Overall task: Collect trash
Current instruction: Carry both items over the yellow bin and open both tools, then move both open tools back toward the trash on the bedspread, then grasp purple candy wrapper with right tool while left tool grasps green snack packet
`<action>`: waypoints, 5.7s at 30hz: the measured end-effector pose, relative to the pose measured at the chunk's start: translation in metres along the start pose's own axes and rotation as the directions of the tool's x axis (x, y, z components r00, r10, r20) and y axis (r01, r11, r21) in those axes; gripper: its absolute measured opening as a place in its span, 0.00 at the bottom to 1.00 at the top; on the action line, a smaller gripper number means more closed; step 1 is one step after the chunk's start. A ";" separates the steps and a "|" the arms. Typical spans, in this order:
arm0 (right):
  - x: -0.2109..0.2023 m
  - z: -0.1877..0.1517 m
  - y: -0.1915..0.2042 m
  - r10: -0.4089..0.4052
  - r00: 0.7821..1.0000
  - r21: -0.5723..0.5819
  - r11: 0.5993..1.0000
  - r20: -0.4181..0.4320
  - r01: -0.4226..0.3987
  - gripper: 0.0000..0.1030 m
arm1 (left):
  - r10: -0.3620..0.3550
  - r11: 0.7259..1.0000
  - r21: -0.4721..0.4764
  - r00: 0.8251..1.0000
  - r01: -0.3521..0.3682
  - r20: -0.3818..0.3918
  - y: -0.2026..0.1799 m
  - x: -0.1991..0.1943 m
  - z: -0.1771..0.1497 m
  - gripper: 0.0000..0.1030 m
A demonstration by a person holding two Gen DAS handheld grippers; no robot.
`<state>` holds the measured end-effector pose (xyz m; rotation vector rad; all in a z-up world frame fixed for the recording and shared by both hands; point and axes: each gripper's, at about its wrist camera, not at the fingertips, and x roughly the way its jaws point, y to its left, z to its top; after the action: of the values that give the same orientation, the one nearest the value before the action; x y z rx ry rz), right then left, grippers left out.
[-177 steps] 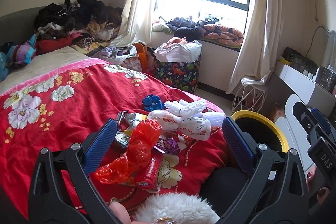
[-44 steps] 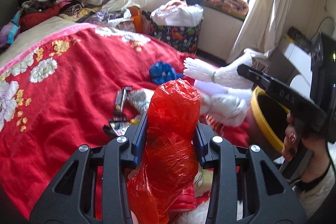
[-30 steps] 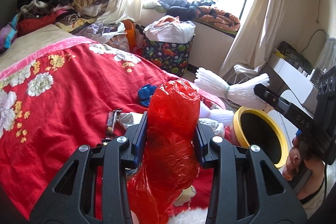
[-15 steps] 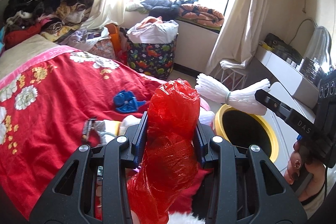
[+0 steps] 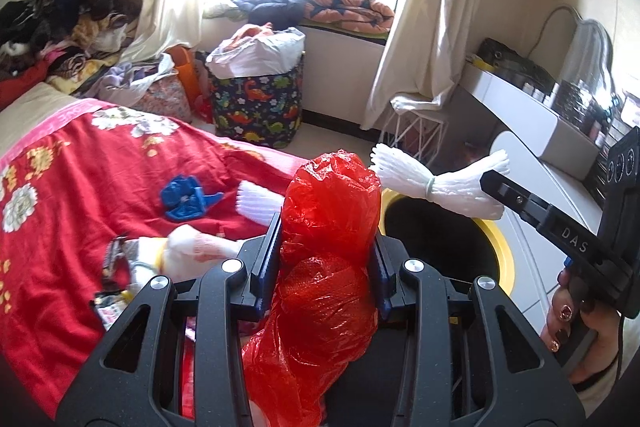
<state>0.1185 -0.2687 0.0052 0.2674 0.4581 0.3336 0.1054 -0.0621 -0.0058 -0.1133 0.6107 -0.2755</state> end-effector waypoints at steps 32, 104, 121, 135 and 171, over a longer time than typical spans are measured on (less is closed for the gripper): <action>-0.025 -0.013 -0.101 -0.263 0.963 0.183 0.945 -0.063 0.270 0.15 | -0.143 0.983 0.106 0.986 0.152 -0.085 -0.089 0.076 -0.008 0.30; -0.004 -0.017 -0.008 -0.083 0.992 0.014 0.996 -0.097 0.085 0.67 | 0.091 0.994 -0.057 0.996 -0.090 0.008 0.014 0.020 0.005 0.89; 0.024 -0.028 0.046 0.055 0.981 -0.072 0.995 -0.184 -0.070 0.67 | 0.168 0.978 -0.126 0.986 -0.166 0.013 0.059 0.001 0.000 0.89; 0.057 -0.053 0.107 0.147 0.941 -0.184 0.960 -0.303 -0.209 0.65 | 0.247 0.943 -0.228 0.969 -0.243 -0.011 0.110 -0.015 -0.012 0.89; 0.150 -0.090 0.144 0.150 0.853 -0.222 0.930 -0.501 -0.294 0.18 | 0.103 0.846 -0.488 0.965 -0.213 -0.243 0.184 0.003 -0.085 0.56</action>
<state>0.1658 -0.0655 -0.0835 -0.0602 0.8599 0.6999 0.0988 0.1108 -0.1107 -0.5520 0.8899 0.0467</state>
